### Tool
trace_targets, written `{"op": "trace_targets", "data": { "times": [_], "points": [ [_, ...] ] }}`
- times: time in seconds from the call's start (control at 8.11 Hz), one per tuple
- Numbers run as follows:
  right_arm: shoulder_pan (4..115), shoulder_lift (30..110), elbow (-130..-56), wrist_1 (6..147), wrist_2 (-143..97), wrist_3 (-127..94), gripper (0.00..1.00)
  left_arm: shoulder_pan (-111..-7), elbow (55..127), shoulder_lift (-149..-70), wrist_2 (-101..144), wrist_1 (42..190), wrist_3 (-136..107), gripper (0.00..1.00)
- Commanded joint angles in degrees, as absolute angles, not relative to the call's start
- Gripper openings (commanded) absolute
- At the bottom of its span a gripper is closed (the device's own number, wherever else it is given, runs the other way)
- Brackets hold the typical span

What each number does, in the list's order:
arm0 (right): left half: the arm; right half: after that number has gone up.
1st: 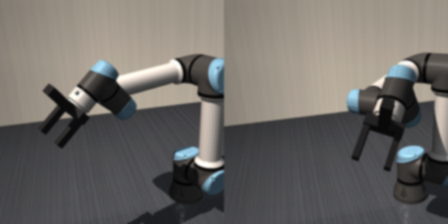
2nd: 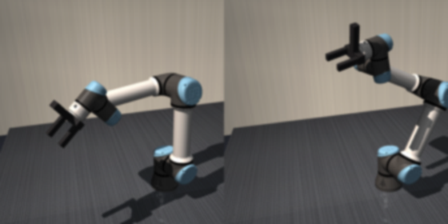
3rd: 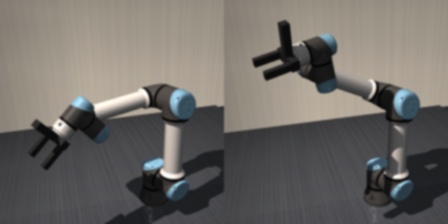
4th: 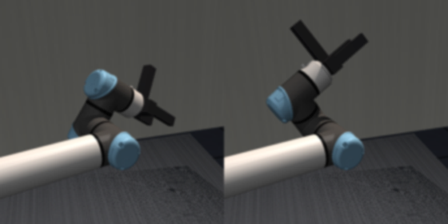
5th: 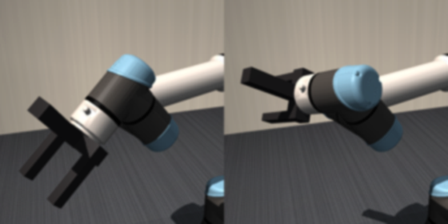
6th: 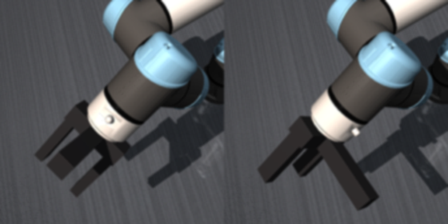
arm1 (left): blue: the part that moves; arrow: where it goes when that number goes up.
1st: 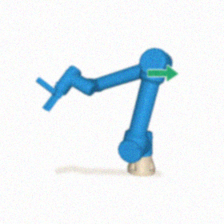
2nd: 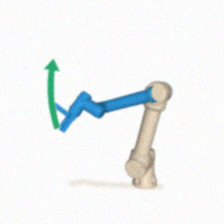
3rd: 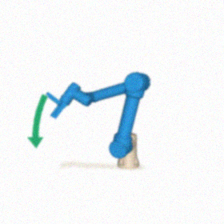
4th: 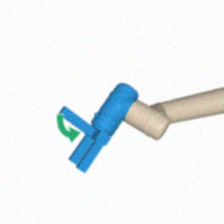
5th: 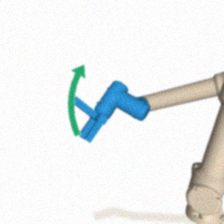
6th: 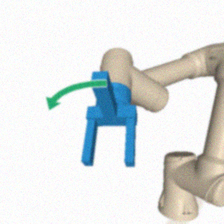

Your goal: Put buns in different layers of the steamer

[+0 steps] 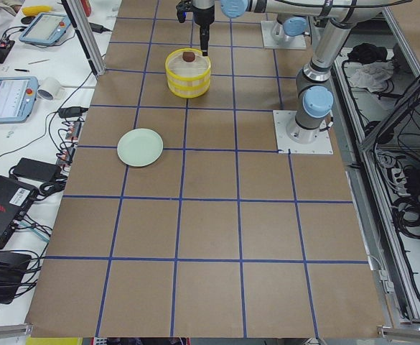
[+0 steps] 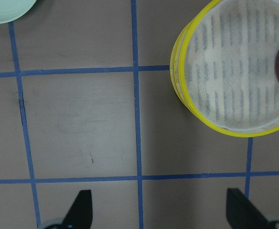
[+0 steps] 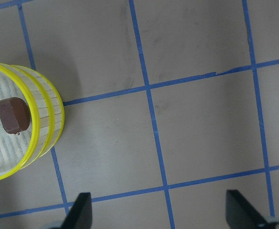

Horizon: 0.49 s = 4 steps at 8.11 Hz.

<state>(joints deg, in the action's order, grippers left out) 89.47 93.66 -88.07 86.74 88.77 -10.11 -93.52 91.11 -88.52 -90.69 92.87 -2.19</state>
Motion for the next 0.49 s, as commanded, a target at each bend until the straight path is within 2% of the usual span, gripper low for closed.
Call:
{"op": "trace_targets", "data": {
  "times": [0.0, 0.37],
  "points": [
    [89.5, 93.6, -88.1, 86.7, 88.9, -9.8, 1.00, -93.6, 91.0, -88.1, -90.1, 93.6, -1.9, 1.00],
    [89.5, 93.6, -88.1, 86.8, 88.9, -9.0, 1.00, -93.6, 91.0, -87.6, -90.2, 94.4, -1.9, 1.00]
  ]
}}
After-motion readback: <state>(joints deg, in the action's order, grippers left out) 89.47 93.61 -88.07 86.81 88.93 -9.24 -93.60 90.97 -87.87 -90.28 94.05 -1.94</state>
